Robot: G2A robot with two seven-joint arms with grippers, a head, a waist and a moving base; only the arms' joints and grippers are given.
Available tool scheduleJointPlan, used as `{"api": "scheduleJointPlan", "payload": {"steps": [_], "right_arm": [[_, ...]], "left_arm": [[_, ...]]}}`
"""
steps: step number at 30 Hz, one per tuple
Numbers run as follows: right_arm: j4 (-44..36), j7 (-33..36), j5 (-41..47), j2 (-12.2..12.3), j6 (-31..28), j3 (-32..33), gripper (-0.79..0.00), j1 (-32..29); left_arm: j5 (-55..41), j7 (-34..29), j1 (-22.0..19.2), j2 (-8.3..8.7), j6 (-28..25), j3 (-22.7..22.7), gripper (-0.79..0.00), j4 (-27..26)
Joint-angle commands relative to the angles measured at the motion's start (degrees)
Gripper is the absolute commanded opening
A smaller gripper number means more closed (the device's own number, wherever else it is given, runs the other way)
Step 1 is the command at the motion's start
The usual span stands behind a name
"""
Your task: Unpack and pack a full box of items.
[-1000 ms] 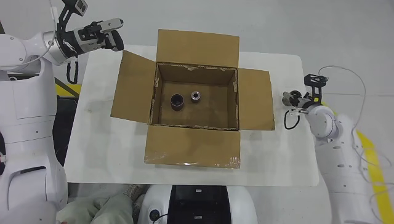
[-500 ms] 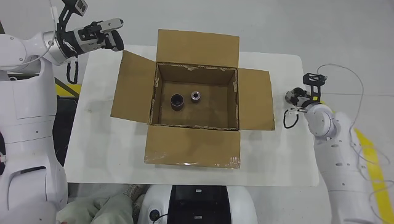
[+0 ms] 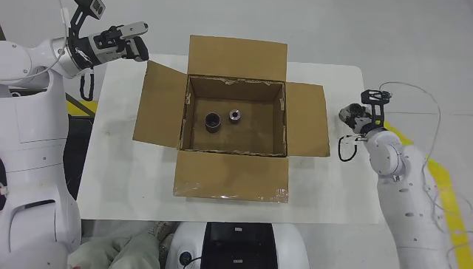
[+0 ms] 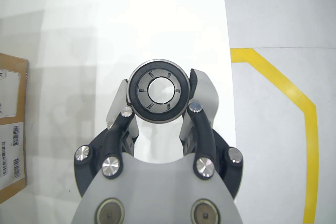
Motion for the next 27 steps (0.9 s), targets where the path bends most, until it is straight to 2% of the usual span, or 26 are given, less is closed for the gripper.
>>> {"api": "scheduleJointPlan", "payload": {"steps": [1, 14, 27], "right_arm": [[-2.26, -0.48, 0.06, 0.08, -0.25, 0.32, -0.785, -1.30], [-13.10, -3.48, -0.99, 0.36, -1.61, 0.70, -0.785, -7.06], [-24.69, -7.21, -5.41, 0.51, -1.84, -0.08, -0.785, -9.90]], "left_arm": [[0.00, 0.00, 0.00, 0.00, 0.00, 0.00, 0.000, 0.00], [0.00, 0.00, 0.00, 0.00, 0.00, 0.00, 0.000, 0.00], [0.00, 0.00, 0.00, 0.00, 0.00, 0.00, 0.000, 0.00]]}}
